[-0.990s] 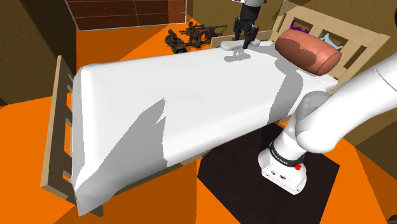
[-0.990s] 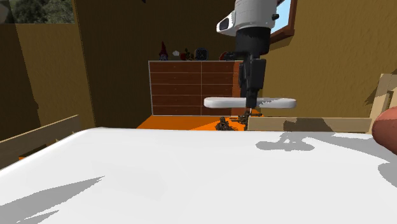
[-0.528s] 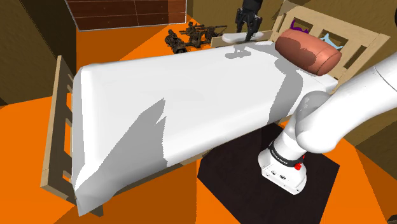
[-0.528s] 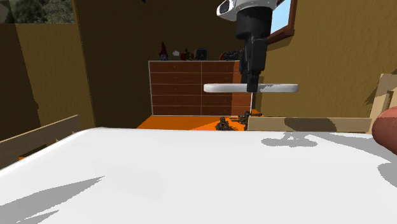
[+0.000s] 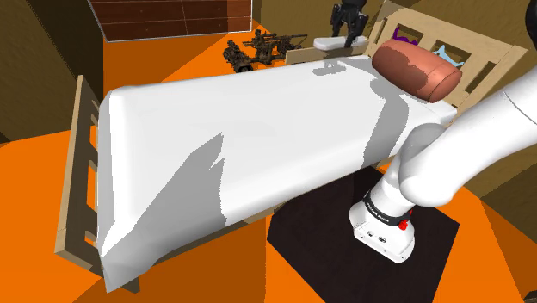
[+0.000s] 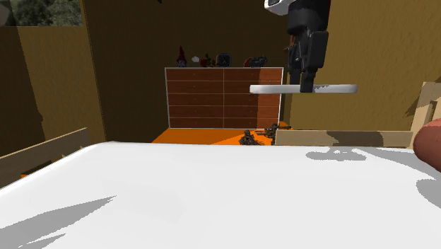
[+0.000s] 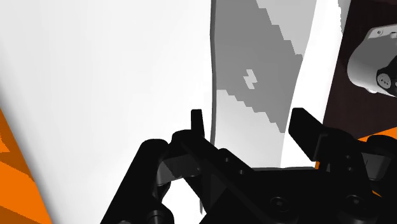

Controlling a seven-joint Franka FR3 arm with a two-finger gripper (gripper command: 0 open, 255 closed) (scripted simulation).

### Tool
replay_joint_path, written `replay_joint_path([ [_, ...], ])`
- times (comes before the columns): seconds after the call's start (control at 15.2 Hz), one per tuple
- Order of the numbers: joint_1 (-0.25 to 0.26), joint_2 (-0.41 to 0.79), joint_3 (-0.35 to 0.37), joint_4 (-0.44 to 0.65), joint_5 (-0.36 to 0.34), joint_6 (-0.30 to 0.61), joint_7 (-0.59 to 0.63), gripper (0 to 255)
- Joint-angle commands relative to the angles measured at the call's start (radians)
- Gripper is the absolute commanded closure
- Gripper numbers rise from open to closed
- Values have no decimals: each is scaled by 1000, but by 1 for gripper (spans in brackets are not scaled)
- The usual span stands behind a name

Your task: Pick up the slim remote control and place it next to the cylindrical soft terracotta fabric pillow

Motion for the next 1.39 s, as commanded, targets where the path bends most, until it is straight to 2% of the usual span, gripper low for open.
replay_joint_path([
  [0.0,-13,18,-40,24,-1,-2,-58,255],
  [0.26,-37,73,-126,82,12,-3,-176,255],
  [0.53,-62,158,-223,160,55,-6,-309,255],
  [0.73,-90,250,-300,233,117,-12,-424,255],
  [0.92,-144,371,-369,321,211,-28,-553,255],
  [0.99,-169,413,-385,351,245,-36,-594,255],
  [1.32,-165,393,-374,269,229,35,-583,255],
])
